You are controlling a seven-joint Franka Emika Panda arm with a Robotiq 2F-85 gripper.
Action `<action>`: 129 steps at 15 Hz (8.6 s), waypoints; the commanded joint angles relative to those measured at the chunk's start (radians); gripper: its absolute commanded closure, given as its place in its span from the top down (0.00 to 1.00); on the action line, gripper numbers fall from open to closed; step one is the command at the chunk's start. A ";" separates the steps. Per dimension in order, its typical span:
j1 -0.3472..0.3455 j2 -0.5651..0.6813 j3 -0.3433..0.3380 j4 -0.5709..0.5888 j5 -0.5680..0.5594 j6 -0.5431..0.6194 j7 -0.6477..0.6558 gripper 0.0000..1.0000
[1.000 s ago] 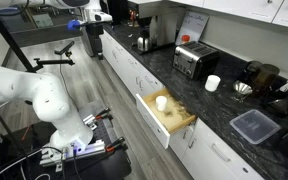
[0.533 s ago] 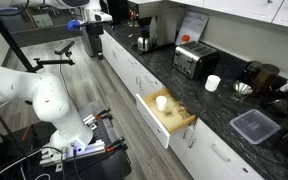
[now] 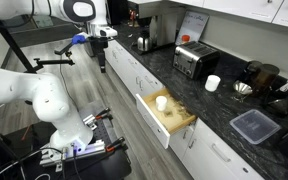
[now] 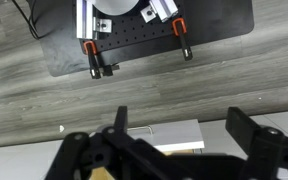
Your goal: Close the top drawer of the bottom cabinet.
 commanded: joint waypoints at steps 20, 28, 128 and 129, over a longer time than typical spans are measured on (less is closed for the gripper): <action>-0.111 0.170 -0.225 -0.172 -0.043 0.492 -0.239 1.00; -0.125 0.359 -0.299 -0.171 -0.021 0.660 -0.297 1.00; -0.218 1.164 -0.259 0.212 -0.239 1.389 -0.642 1.00; -0.208 1.135 -0.266 0.207 -0.240 1.365 -0.642 1.00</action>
